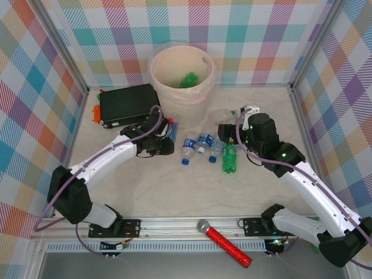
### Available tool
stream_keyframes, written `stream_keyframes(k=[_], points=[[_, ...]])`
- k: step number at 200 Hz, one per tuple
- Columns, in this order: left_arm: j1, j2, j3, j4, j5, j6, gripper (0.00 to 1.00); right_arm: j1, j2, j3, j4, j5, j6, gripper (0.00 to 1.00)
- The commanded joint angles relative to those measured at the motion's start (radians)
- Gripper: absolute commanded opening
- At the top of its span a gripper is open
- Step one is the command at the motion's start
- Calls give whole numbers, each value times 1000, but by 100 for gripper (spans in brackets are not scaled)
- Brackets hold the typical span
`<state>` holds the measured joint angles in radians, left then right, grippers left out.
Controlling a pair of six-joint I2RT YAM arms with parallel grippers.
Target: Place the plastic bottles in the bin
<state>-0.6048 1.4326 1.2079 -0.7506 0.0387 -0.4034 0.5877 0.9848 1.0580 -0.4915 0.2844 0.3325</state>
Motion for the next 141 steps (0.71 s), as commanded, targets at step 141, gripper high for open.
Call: stream_keyframes(k=[141], points=[[81, 474, 1156, -349, -47, 53, 20, -2, -61, 16, 50, 1, -3, 99]])
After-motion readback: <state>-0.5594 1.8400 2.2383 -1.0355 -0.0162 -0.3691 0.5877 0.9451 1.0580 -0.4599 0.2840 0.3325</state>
